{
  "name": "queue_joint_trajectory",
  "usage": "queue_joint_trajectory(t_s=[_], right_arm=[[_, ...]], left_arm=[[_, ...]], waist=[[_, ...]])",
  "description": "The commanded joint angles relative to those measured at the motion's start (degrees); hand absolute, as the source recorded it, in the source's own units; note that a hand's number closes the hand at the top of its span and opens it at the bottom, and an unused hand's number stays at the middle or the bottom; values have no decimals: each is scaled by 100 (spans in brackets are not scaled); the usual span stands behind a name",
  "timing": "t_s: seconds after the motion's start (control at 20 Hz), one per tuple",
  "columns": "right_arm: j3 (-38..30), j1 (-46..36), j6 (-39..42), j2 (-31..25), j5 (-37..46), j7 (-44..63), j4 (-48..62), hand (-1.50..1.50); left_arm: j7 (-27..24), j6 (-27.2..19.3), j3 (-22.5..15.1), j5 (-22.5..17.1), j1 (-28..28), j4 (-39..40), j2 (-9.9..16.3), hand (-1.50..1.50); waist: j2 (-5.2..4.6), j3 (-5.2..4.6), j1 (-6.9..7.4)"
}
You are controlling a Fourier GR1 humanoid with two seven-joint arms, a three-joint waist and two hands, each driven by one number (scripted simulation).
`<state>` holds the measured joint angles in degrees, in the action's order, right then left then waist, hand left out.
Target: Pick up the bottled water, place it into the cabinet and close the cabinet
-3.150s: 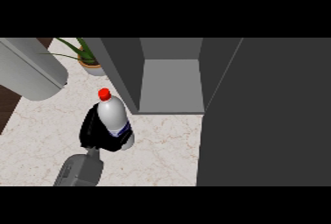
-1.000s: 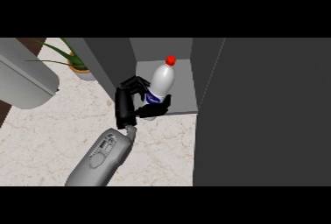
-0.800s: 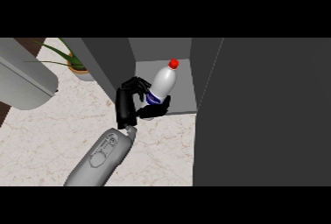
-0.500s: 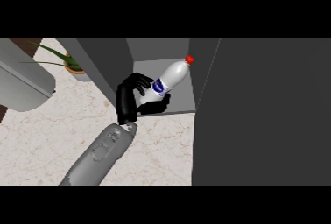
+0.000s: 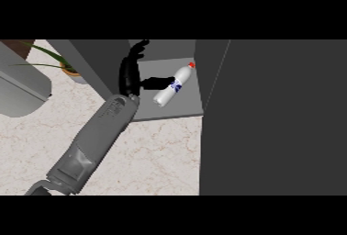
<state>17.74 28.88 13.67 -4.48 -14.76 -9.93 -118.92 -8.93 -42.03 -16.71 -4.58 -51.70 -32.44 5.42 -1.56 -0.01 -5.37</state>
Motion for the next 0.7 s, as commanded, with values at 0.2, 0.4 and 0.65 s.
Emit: queue_joint_trajectory(t_s=[0.2, 0.4, 0.65], right_arm=[[-35, 124, 102, -124, 5, -93, -19, -150], [-191, 288, 190, -219, -111, -274, -164, -150], [-197, 354, 148, -214, -53, -325, -151, -150]], left_arm=[[-652, 385, 649, -169, -687, 1199, 258, -150], [-1413, 815, 1052, -516, -635, 1158, 76, -150], [-2228, 1759, 1525, -985, -500, 936, 61, -150]], waist=[[-10, -9, 62], [-4, -12, 59], [63, -8, 237]])
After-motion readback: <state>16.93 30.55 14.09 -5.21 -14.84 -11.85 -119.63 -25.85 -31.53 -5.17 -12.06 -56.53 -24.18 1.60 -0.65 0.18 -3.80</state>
